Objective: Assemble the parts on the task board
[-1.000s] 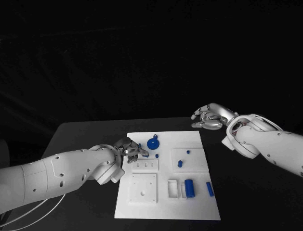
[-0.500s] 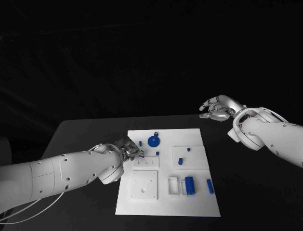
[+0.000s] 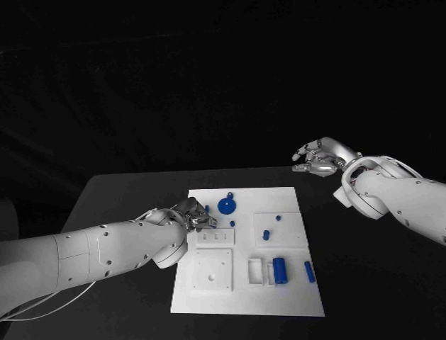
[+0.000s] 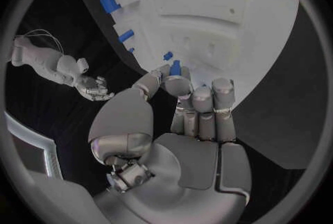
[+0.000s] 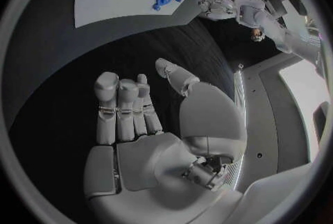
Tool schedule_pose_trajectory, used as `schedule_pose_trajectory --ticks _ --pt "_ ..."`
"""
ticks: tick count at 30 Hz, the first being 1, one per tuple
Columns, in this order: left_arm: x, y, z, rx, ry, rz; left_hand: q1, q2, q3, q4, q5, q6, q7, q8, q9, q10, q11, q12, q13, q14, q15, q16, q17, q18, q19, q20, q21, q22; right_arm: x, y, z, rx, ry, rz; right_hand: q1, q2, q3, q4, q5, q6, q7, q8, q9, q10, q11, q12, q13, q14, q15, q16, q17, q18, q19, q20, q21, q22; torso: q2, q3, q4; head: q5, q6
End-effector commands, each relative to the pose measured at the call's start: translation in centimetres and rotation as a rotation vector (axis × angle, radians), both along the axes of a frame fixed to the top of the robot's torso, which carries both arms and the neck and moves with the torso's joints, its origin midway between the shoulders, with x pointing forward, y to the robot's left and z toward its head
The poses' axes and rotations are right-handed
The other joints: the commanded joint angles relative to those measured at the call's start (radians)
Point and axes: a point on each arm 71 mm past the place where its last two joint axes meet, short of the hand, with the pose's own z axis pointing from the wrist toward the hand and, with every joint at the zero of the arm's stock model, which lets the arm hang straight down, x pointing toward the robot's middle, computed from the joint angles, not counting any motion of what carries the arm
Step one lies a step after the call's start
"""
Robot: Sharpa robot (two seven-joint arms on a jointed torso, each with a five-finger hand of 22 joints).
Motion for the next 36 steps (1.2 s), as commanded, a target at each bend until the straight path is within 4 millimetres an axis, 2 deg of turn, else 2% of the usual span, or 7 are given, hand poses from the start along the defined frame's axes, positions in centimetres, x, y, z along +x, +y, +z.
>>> schedule_pose_trajectory --ticks 1,15,24,28,36 --pt "0.0 -0.2 0.0 0.016 -0.037 0.000 0.010 0.001 0.010 -0.009 0.002 0.151 -0.071 0.005 0.003 -0.005 -0.010 0.007 0.002 0.060 -0.059 0.006 0.002 0.008 0.008 -0.111 0.005 0.002 0.0 0.3 0.0 0.003 0.004 0.015 -0.004 -0.006 0.001 0.006 0.006 -0.016 0.009 -0.005 0.001 -0.004 0.005 0.007 -0.001 0.001 0.007 -0.006 0.001 0.114 0.004 -0.003 -0.005 0.016 0.001 0.0001 -0.0009 -0.002 -0.005" --pt "-0.2 -0.5 -0.5 0.017 -0.082 0.002 0.011 0.000 0.011 -0.009 0.005 0.152 -0.072 0.008 0.003 -0.006 -0.011 0.013 0.004 0.061 -0.060 0.008 0.003 0.009 0.009 -0.112 0.007 0.003 -0.1 0.6 0.1 0.004 0.007 0.022 -0.008 -0.006 -0.002 0.009 0.014 -0.017 0.009 -0.005 0.002 -0.005 0.005 0.008 -0.002 0.001 0.007 -0.006 0.001 0.114 0.005 -0.003 -0.005 0.017 -0.001 0.0007 0.0016 -0.005 -0.015" --pt "-0.5 -0.6 -0.9 0.029 -0.062 -0.018 0.008 -0.001 0.011 -0.006 0.005 0.150 -0.072 0.009 0.002 -0.008 -0.011 0.014 0.004 0.061 -0.060 0.009 0.003 0.010 0.010 -0.112 0.008 0.003 -0.1 0.5 0.1 0.006 0.010 0.022 -0.011 -0.006 -0.004 0.011 0.018 -0.018 0.010 -0.005 0.003 -0.005 0.005 0.009 -0.003 0.001 0.007 -0.006 0.001 0.114 0.005 -0.003 -0.005 0.017 -0.002 -0.0008 0.0015 -0.003 -0.018" --pt "-0.6 -0.9 -1.0 0.050 -0.052 -0.043 0.004 -0.005 0.010 0.001 -0.014 0.149 -0.071 0.012 0.001 -0.011 -0.010 0.019 0.005 0.058 -0.059 0.009 0.003 0.011 0.008 -0.112 0.008 0.004 -0.1 0.6 0.1 0.006 0.010 0.025 -0.012 -0.005 -0.004 0.012 0.021 -0.018 0.010 -0.006 0.003 -0.005 0.005 0.009 -0.004 0.001 0.007 -0.006 0.002 0.114 0.005 -0.003 -0.005 0.017 -0.001 -0.0008 0.0006 -0.004 -0.018" --pt "-0.6 -1.2 -1.2 0.067 -0.025 -0.066 0.004 -0.005 0.011 0.003 -0.018 0.149 -0.071 0.013 0.000 -0.011 -0.010 0.021 0.005 0.058 -0.058 0.010 0.003 0.011 0.007 -0.112 0.008 0.004 -0.2 0.8 0.1 0.007 0.012 0.029 -0.013 -0.005 -0.005 0.013 0.024 -0.019 0.010 -0.006 0.004 -0.006 0.006 0.009 -0.004 0.001 0.007 -0.006 0.002 0.114 0.005 -0.003 -0.005 0.017 -0.001 -0.0004 0.0013 -0.003 -0.020"
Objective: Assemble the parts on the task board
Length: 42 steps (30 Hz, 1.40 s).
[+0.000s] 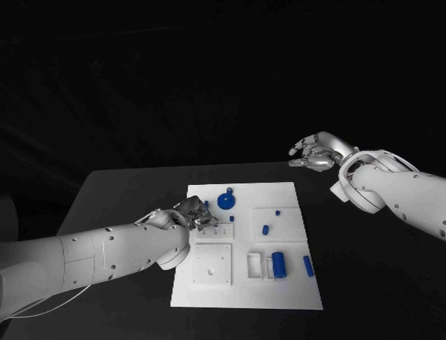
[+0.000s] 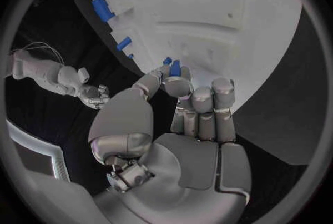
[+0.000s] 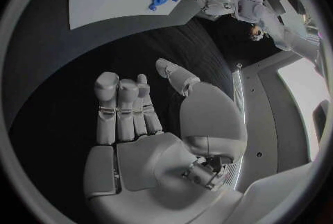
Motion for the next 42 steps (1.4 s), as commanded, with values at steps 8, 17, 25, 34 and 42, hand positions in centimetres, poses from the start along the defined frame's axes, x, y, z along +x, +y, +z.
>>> schedule_pose_trajectory --ticks 8,17,25,34,42 --pt "-0.4 -0.5 -1.1 0.033 0.056 -0.042 0.003 -0.002 0.007 0.000 -0.006 0.148 -0.070 0.004 -0.001 -0.011 -0.009 0.007 0.001 0.053 -0.061 0.006 0.001 0.018 0.000 -0.111 0.004 0.002 -0.1 0.3 0.0 -0.001 0.009 0.019 -0.010 -0.001 0.000 0.008 0.006 -0.011 0.009 -0.006 0.001 -0.002 0.002 0.006 -0.001 0.003 0.006 -0.006 0.001 0.114 0.005 -0.003 -0.005 0.017 0.001 -0.0008 -0.0002 -0.001 -0.004" --pt "-0.5 -0.4 -1.2 0.036 0.062 -0.041 0.003 -0.001 0.008 0.001 -0.007 0.148 -0.070 0.004 -0.001 -0.011 -0.009 0.007 0.001 0.053 -0.061 0.006 0.001 0.018 -0.001 -0.111 0.004 0.002 0.0 0.3 0.0 0.000 0.010 0.018 -0.010 0.000 0.000 0.008 0.007 -0.011 0.009 -0.006 0.001 -0.002 0.002 0.006 -0.001 0.003 0.006 -0.006 0.001 0.114 0.005 -0.003 -0.005 0.017 0.001 0.0002 -0.0004 -0.002 -0.007" --pt "-0.5 -0.4 -1.3 0.041 0.072 -0.042 0.000 0.004 0.008 0.004 -0.013 0.146 -0.070 0.005 -0.002 -0.013 -0.009 0.009 0.000 0.052 -0.060 0.006 0.001 0.017 -0.002 -0.110 0.004 0.002 0.0 0.3 0.0 0.002 0.011 0.019 -0.011 0.000 0.000 0.009 0.008 -0.012 0.009 -0.006 0.002 -0.002 0.002 0.006 -0.002 0.003 0.006 -0.006 0.001 0.114 0.005 -0.003 -0.005 0.017 0.001 -0.0003 0.0018 -0.003 -0.009" --pt "-0.4 -0.2 -1.4 0.051 0.082 -0.048 -0.001 0.002 0.006 0.004 -0.023 0.145 -0.070 0.007 -0.003 -0.014 -0.009 0.011 0.000 0.051 -0.060 0.007 0.001 0.018 -0.003 -0.110 0.005 0.003 -0.1 0.4 0.0 0.004 0.012 0.021 -0.012 0.000 -0.001 0.010 0.010 -0.012 0.009 -0.007 0.002 -0.002 0.002 0.007 -0.002 0.003 0.006 -0.006 0.001 0.114 0.005 -0.003 -0.005 0.017 0.000 -0.0002 0.0002 -0.002 -0.009" --pt "-0.5 -0.3 -1.3 0.033 0.066 -0.045 0.001 -0.001 0.005 0.005 -0.083 0.145 -0.070 0.011 -0.004 -0.015 -0.009 0.014 0.000 0.050 -0.060 0.009 0.002 0.019 -0.004 -0.110 0.005 0.004 -0.1 0.4 0.0 0.004 0.012 0.021 -0.015 0.001 -0.002 0.012 0.013 -0.013 0.009 -0.007 0.002 -0.003 0.003 0.007 -0.003 0.003 0.006 -0.006 0.002 0.114 0.005 -0.003 -0.005 0.017 0.001 -0.0003 0.0004 -0.002 -0.008"
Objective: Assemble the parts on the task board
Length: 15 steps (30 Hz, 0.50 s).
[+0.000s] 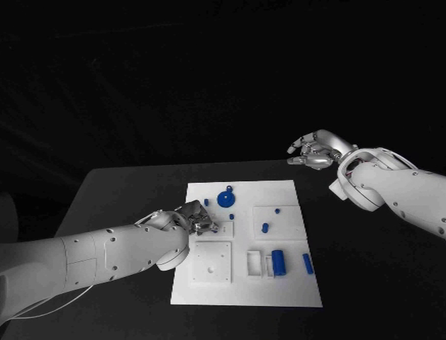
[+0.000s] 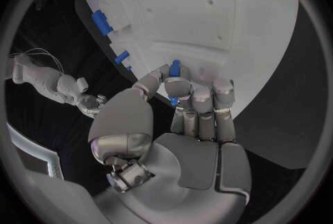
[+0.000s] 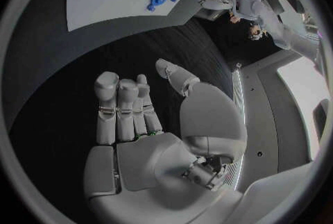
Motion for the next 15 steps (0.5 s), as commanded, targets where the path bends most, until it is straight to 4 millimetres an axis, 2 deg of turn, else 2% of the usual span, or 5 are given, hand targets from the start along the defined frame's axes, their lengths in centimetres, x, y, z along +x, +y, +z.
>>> schedule_pose_trajectory --ticks 1,4,9,15 --pt "-0.18 -0.22 -0.05 -0.016 -0.001 -0.009 0.008 0.007 0.001 0.003 -0.007 0.145 -0.070 0.007 0.002 -0.015 -0.009 0.004 0.000 0.050 -0.060 0.005 0.001 0.020 -0.004 -0.110 0.005 0.002 -0.03 0.16 0.00 0.000 0.006 0.015 -0.011 -0.003 -0.002 0.007 0.004 -0.002 0.009 -0.007 0.002 -0.003 0.003 0.004 -0.001 0.005 0.004 -0.006 0.001 0.114 0.004 -0.005 -0.005 0.017 0.000 -0.0002 -0.0007 0.000 0.001" --pt "-0.36 -0.14 0.17 -0.061 -0.033 0.010 0.009 0.013 0.003 0.005 -0.009 0.144 -0.070 0.008 0.001 -0.016 -0.009 0.004 -0.001 0.050 -0.060 0.005 0.001 0.020 -0.005 -0.110 0.005 0.001 -0.02 0.10 -0.01 0.001 0.006 0.013 -0.011 -0.003 -0.002 0.007 0.005 -0.002 0.009 -0.007 0.002 -0.003 0.003 0.004 -0.001 0.005 0.004 -0.006 0.001 0.114 0.004 -0.005 -0.006 0.017 0.001 -0.0017 -0.0008 -0.001 0.001" --pt "-0.38 0.11 0.61 -0.121 -0.101 0.051 0.008 0.017 0.004 0.008 -0.009 0.144 -0.070 0.009 0.001 -0.016 -0.010 0.005 -0.001 0.050 -0.060 0.005 0.000 0.020 -0.005 -0.110 0.005 0.001 0.00 -0.09 -0.02 0.001 0.007 0.010 -0.013 -0.002 -0.002 0.009 0.008 -0.003 0.009 -0.007 0.002 -0.003 0.003 0.004 -0.002 0.005 0.004 -0.006 0.001 0.114 0.004 -0.005 -0.006 0.017 0.001 -0.0005 -0.0017 -0.003 0.000" --pt "-0.36 0.29 0.79 -0.134 -0.127 0.078 0.007 0.021 0.005 0.009 -0.009 0.144 -0.071 0.010 0.000 -0.017 -0.010 0.005 -0.002 0.051 -0.061 0.005 0.000 0.020 -0.004 -0.110 0.005 0.001 -0.01 -0.10 -0.02 0.001 0.008 0.010 -0.013 -0.001 -0.003 0.010 0.009 -0.003 0.009 -0.007 0.002 -0.003 0.003 0.004 -0.002 0.005 0.004 -0.006 0.001 0.114 0.004 -0.005 -0.006 0.017 0.000 0.0006 0.0003 -0.003 -0.003"
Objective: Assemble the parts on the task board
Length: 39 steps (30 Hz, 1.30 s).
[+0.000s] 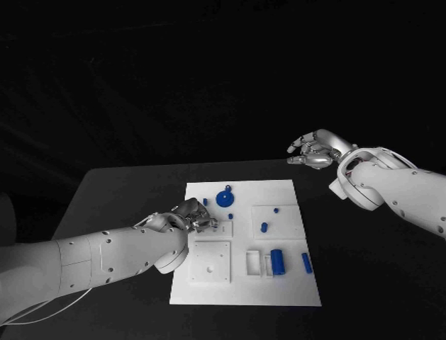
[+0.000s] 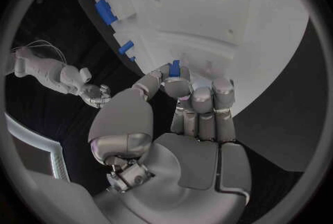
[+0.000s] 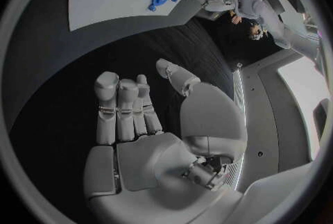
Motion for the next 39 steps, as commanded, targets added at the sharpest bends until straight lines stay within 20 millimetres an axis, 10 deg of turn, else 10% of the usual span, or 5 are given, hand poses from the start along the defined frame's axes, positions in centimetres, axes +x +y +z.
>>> schedule_pose_trajectory --ticks 1,39 --pt "0.1 0.1 0.4 -0.046 -0.054 0.038 0.006 0.020 0.002 0.006 -0.002 0.144 -0.071 0.005 0.001 -0.017 -0.010 0.005 -0.002 0.048 -0.058 0.005 0.000 0.020 -0.004 -0.110 0.005 0.001 0.0 0.1 0.0 -0.001 0.006 0.014 -0.010 0.003 0.000 0.007 0.005 -0.001 0.009 -0.003 0.002 -0.003 0.003 0.005 -0.001 0.006 0.003 -0.006 0.002 0.114 0.004 -0.005 -0.006 0.017 -0.001 0.0015 0.0012 0.001 -0.002" --pt "-0.2 -0.2 -1.7 0.048 0.091 0.000 0.002 0.026 0.003 0.008 -0.006 0.141 -0.071 0.006 0.000 -0.018 -0.010 0.007 -0.003 0.047 -0.059 0.005 0.000 0.021 -0.005 -0.109 0.005 0.002 -0.1 0.5 0.0 0.002 0.010 0.023 -0.012 0.003 -0.001 0.009 0.013 -0.002 0.009 -0.003 0.003 -0.003 0.003 0.006 -0.002 0.006 0.003 -0.006 0.002 0.114 0.004 -0.006 -0.005 0.017 0.000 0.0015 -0.0004 -0.001 -0.008"
